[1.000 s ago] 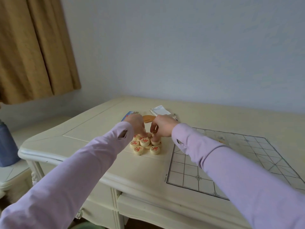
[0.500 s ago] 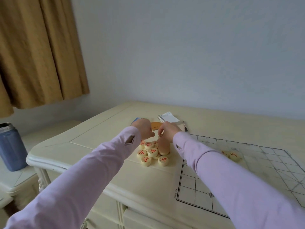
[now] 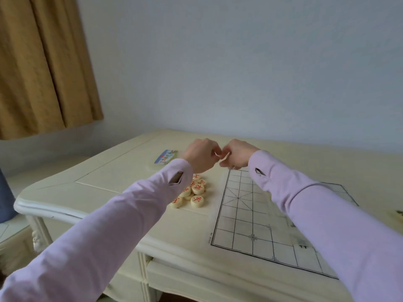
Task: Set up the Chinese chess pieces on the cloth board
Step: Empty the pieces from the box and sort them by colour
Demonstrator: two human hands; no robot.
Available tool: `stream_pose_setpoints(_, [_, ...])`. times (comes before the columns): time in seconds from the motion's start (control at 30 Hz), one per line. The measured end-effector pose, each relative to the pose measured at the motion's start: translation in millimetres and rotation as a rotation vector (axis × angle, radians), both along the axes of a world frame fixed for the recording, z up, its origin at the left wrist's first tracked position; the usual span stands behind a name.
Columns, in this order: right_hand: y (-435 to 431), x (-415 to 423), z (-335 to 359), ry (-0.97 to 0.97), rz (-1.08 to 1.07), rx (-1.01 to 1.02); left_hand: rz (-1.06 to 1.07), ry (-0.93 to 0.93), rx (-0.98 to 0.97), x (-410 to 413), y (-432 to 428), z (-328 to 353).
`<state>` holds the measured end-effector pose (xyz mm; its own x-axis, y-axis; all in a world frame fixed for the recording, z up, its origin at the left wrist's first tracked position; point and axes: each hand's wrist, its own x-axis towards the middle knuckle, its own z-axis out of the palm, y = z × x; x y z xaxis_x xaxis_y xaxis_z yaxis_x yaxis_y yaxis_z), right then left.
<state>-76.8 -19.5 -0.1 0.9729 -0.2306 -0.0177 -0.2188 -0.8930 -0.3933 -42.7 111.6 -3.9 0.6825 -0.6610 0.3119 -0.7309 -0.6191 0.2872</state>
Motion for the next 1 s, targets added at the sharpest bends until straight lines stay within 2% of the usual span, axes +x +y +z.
stream_pose_setpoints(0.2, [-40,-46,10,0.051,-0.102,-0.036,-0.210,-0.018,0.050,-43,-44,0])
stream_pose_setpoints(0.3, [-61,-68,14,0.130,-0.154,-0.137,-0.288,-0.007,0.036,-56,-62,-3])
stream_pose_setpoints(0.4, [-76,-81,9,0.200,-0.186,-0.213,-0.324,-0.022,0.118,-65,-83,-6])
stream_pose_setpoints(0.57, [-82,-92,-13,0.287,-0.140,-0.289,-0.303,-0.286,0.426,-75,-116,-23])
stream_pose_setpoints(0.7, [-87,-96,-23,0.283,-0.152,-0.284,-0.259,-0.432,0.533,-77,-130,-35])
stream_pose_setpoints(0.83, [-93,-99,-28,0.287,-0.151,-0.249,-0.244,-0.435,0.601,-74,-134,-41])
stream_pose_setpoints(1.0, [-96,-98,-34,0.226,-0.181,-0.200,-0.259,-0.334,0.593,-75,-136,-41])
